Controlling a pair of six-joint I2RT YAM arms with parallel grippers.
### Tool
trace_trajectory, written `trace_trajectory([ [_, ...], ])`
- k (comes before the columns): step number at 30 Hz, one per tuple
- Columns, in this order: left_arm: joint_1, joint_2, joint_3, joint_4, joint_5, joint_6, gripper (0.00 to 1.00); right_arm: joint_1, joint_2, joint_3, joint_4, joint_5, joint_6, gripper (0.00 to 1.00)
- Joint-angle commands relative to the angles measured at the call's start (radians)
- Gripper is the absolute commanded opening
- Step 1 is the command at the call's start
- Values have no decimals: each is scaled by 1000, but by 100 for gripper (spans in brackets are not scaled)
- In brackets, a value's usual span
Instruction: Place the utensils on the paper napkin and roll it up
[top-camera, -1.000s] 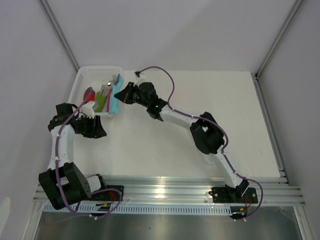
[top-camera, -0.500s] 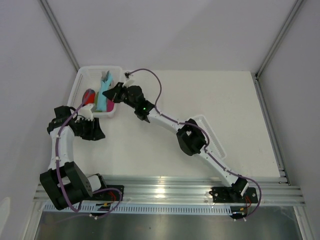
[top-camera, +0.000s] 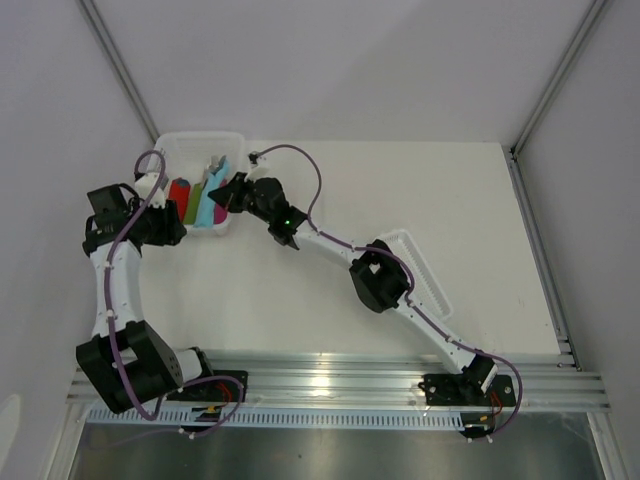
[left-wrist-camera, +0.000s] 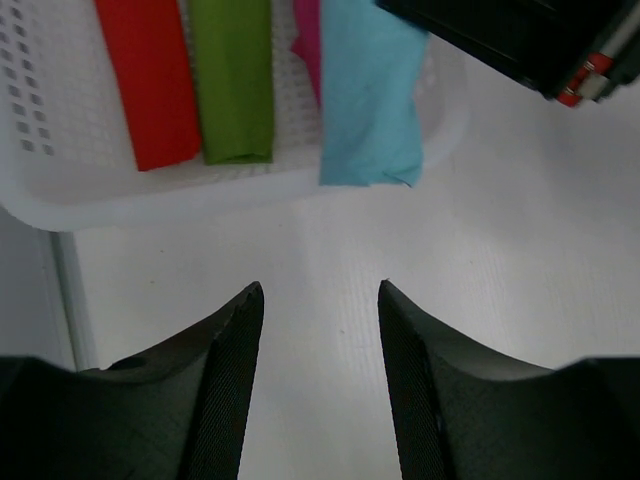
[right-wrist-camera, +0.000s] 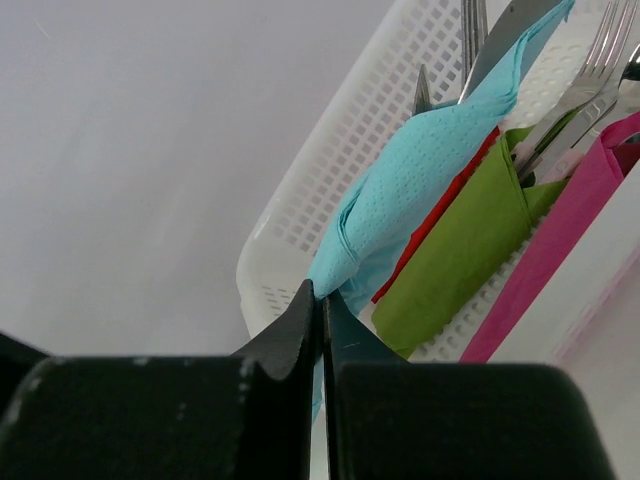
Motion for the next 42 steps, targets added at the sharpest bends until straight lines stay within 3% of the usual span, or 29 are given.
trace_trajectory([
  [1, 13, 51, 59, 188, -140, -93, 54, 3, -24, 13, 71, 12, -12, 0],
  [8, 12, 187, 143, 275, -384, -116, 54, -2, -30, 14, 71, 11, -38, 0],
  [19, 10, 431, 307, 323, -567, -101, 54, 0, -44, -6, 72, -20, -58, 0],
  [23, 10, 508, 381, 258, -575, -99, 52, -2, -40, -6, 73, -15, -60, 0],
  [27, 10, 462, 320, 305, -539, -105, 54, -2, -36, -6, 74, -21, -63, 0],
  [32, 10, 493, 365, 228, -532, -102, 52, -2, -46, -24, 74, -30, -66, 0],
  [38, 10, 327, 168, 333, -415, -43, 52, -8, -64, -53, 82, -49, -74, 0],
  [42, 10, 255, 158, 255, -363, -46, 52, -6, -82, -85, 86, -44, -85, 0],
])
